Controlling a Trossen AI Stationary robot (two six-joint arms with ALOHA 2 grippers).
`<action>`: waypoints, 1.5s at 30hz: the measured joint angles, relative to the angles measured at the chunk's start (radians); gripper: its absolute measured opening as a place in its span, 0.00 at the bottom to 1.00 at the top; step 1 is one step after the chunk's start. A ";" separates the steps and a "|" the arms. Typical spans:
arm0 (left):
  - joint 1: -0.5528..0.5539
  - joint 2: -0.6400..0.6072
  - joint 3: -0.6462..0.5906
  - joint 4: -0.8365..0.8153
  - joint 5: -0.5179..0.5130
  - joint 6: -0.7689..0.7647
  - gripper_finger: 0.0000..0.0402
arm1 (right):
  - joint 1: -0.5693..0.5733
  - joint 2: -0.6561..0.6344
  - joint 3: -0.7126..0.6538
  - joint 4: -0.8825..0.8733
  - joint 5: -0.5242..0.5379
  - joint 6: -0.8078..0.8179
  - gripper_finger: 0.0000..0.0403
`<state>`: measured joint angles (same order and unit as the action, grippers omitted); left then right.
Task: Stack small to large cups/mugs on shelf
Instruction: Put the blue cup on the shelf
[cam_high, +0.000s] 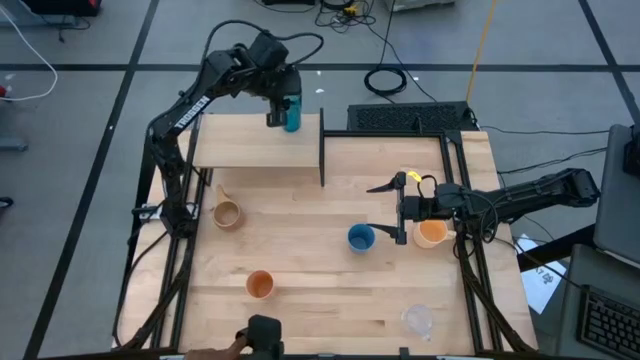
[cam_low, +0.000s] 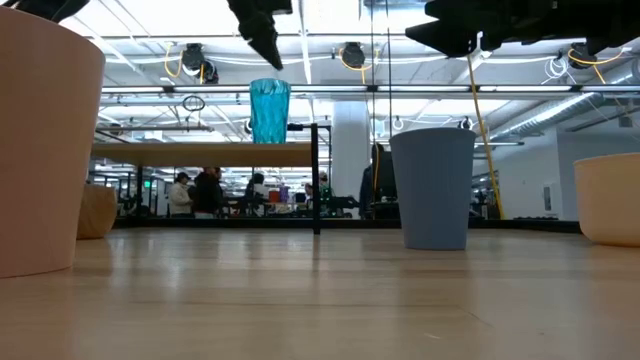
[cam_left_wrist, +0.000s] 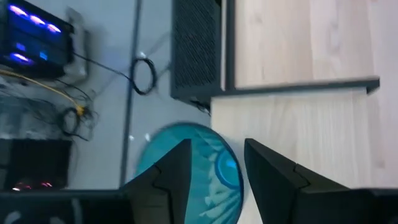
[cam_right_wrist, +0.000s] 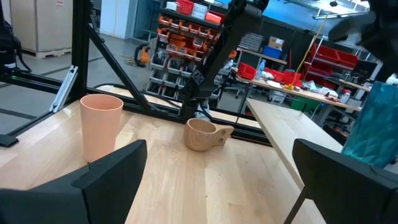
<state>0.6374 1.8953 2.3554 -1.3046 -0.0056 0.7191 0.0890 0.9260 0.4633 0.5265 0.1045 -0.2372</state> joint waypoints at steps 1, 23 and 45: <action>-0.003 -0.013 0.000 0.013 0.000 -0.006 0.37 | 0.000 0.000 0.000 -0.001 0.000 0.004 0.98; -0.378 -0.260 0.001 -0.004 -0.133 -0.445 0.37 | 0.000 -0.055 0.000 -0.052 0.000 0.260 0.98; -0.824 -0.261 -0.460 0.080 -0.407 -0.688 0.37 | 0.085 -0.167 0.000 -0.518 -0.001 0.394 0.98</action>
<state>-0.1867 1.6342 1.8953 -1.2245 -0.4122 0.0315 0.1738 0.7593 0.4637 0.0085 0.1033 0.1570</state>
